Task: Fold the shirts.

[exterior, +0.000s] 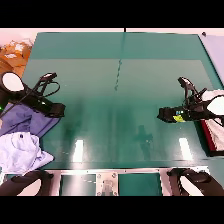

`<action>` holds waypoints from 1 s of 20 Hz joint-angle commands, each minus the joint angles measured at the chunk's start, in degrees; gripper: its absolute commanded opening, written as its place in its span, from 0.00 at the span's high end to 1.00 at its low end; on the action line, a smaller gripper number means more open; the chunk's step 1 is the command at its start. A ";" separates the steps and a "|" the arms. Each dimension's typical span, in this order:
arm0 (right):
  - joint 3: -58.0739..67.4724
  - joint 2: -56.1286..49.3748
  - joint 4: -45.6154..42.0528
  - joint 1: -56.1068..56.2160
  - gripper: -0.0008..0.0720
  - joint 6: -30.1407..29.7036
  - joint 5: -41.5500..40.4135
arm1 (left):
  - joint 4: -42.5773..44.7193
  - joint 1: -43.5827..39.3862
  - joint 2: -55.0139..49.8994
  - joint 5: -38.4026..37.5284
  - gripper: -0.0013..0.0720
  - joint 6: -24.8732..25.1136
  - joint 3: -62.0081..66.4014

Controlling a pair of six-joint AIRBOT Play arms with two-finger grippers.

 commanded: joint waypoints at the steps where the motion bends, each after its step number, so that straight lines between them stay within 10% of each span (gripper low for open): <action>1: -0.04 0.04 0.00 0.04 0.96 0.00 0.00 | 0.00 -0.04 0.04 -0.02 0.95 0.00 -0.02; 15: -0.04 0.04 0.00 0.02 0.96 0.00 -3.43 | 1.99 -0.04 0.04 8.70 0.92 0.02 -0.07; 17: -0.46 0.04 0.09 0.13 0.96 0.02 -5.40 | 14.23 -0.04 0.02 12.00 0.04 -2.40 -0.07; 20: -2.36 -0.24 0.09 0.13 0.96 0.02 -7.76 | 36.68 1.49 -0.83 15.45 0.02 -13.18 -0.09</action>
